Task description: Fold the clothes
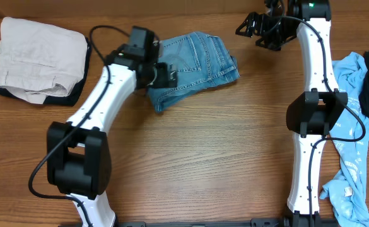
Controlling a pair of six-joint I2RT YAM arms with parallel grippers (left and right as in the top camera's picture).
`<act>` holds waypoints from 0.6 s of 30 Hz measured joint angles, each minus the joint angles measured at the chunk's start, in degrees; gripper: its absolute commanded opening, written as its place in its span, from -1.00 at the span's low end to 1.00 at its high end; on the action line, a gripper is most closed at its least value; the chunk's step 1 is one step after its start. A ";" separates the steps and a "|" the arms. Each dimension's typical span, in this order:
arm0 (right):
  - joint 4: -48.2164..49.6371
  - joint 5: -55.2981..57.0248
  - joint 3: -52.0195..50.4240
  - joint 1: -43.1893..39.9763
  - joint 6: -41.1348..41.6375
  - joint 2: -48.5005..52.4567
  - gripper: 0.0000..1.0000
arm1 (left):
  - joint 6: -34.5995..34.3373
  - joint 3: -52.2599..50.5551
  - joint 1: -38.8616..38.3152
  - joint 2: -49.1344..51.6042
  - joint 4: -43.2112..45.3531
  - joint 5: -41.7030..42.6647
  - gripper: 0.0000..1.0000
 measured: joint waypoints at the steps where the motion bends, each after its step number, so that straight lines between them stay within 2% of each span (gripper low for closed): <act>1: -0.35 0.50 0.00 0.31 -0.42 0.00 1.00 | 0.79 0.02 0.85 0.00 -2.03 0.00 1.00; 7: -3.08 3.37 0.00 1.05 -1.11 0.00 1.00 | 2.86 0.02 3.58 0.02 -3.67 0.02 1.00; 18: -4.17 9.07 0.00 3.02 -1.46 0.00 1.00 | 4.39 0.09 4.66 6.25 4.55 4.68 1.00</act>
